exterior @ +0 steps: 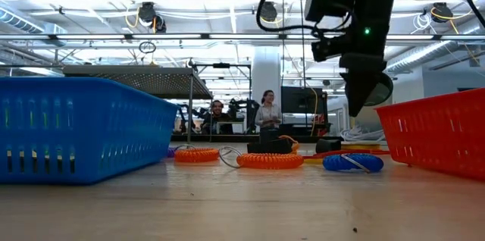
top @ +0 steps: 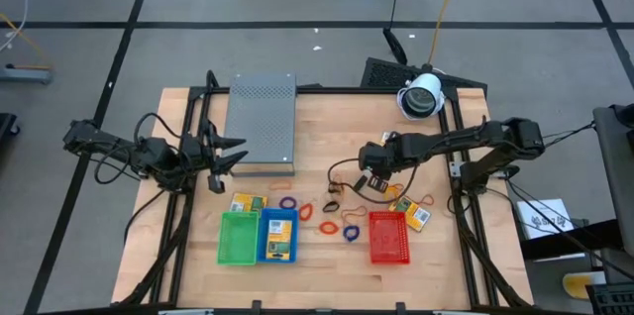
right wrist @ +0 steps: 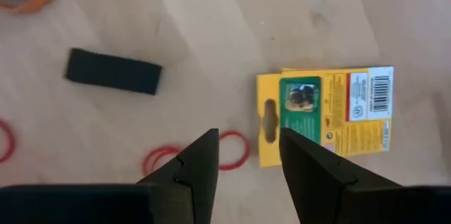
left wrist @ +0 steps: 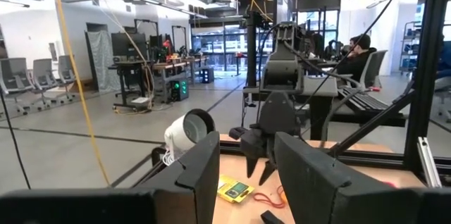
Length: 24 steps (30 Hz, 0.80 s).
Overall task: Pick & Place Office Desk Supplies
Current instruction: Put the crayon into the middle blue bin
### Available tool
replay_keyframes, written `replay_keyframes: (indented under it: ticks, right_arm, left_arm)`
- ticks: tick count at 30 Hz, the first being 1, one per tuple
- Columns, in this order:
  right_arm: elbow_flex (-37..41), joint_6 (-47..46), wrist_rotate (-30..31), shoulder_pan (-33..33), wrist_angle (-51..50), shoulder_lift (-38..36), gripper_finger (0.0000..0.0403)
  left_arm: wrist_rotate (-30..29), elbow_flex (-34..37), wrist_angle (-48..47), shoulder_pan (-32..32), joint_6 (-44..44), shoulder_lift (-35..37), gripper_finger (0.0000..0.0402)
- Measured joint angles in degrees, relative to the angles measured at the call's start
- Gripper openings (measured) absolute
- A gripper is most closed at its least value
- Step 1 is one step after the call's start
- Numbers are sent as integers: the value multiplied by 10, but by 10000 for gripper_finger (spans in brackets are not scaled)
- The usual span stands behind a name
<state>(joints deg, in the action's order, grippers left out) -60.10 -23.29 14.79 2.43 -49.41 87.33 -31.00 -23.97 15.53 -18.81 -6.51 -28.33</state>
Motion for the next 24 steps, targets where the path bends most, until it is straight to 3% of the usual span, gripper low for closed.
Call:
replay_keyframes:
  ticks: [13, 24]
  right_arm:
    - [96, 32, 0, 32, 58, 0, 139]
    - [111, 31, 0, 32, 115, 0, 139]
  left_arm:
    - [0, 0, 10, 0, 21, -1, 145]
    - [0, 0, 7, 0, 11, -1, 145]
